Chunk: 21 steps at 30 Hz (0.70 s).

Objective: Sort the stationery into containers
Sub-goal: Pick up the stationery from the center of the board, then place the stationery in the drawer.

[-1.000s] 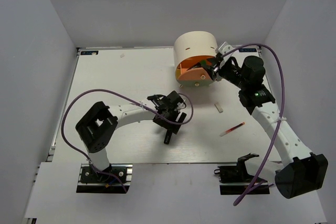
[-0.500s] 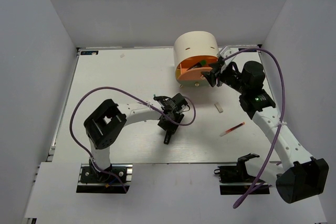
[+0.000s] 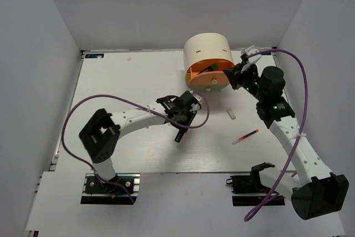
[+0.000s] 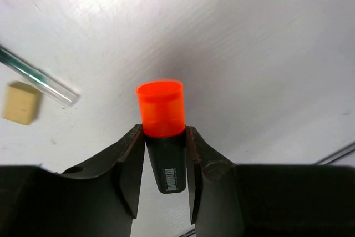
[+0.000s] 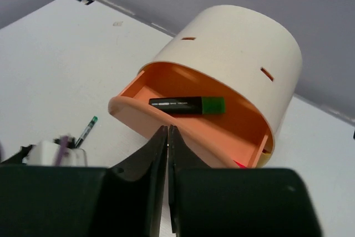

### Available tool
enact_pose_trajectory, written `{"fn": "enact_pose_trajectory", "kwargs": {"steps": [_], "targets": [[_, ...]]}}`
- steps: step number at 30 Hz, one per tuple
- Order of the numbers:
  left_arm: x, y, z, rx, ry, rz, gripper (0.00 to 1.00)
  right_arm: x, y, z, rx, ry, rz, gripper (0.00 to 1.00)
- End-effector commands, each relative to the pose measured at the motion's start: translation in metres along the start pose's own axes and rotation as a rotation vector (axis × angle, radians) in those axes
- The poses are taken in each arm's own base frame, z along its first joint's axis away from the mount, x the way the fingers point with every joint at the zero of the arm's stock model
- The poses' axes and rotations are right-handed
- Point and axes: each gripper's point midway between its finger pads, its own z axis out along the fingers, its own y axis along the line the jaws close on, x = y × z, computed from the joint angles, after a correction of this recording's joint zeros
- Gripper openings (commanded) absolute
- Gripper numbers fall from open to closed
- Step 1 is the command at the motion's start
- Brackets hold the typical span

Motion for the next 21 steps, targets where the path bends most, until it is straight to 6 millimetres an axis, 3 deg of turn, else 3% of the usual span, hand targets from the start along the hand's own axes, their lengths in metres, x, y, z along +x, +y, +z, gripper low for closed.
{"fn": "enact_pose_trajectory", "kwargs": {"steps": [1, 6, 10, 11, 13, 14, 16, 17, 21], "targets": [[-0.079, -0.004, -0.074, 0.049, -0.333, 0.009, 0.4, -0.001, -0.022, -0.006, 0.14, -0.026, 0.115, 0.06], [-0.138, -0.003, -0.147, 0.04, -0.612, 0.077, 0.39, 0.011, -0.033, -0.011, 0.19, -0.007, 0.14, 0.02], [-0.181, -0.009, -0.188, 0.036, -0.759, 0.129, 0.36, 0.032, -0.029, -0.013, 0.172, 0.036, 0.136, 0.02], [-0.197, -0.012, -0.207, 0.041, -0.814, 0.136, 0.35, 0.037, -0.026, -0.014, 0.16, 0.048, 0.128, 0.02], [-0.215, -0.011, -0.207, 0.023, -0.835, 0.16, 0.34, 0.056, -0.021, -0.016, 0.143, 0.084, 0.135, 0.02], [-0.232, -0.015, -0.227, 0.03, -0.896, 0.16, 0.34, 0.059, -0.019, -0.017, 0.129, 0.087, 0.135, 0.02], [-0.249, -0.022, -0.229, 0.036, -0.931, 0.19, 0.32, 0.066, -0.01, -0.019, 0.093, 0.096, 0.135, 0.03], [-0.262, -0.026, -0.244, 0.048, -0.987, 0.195, 0.31, 0.073, -0.005, -0.02, 0.072, 0.108, 0.137, 0.04], [-0.291, -0.025, -0.244, 0.025, -1.036, 0.245, 0.31, 0.088, 0.004, -0.026, 0.03, 0.128, 0.114, 0.12]]}}
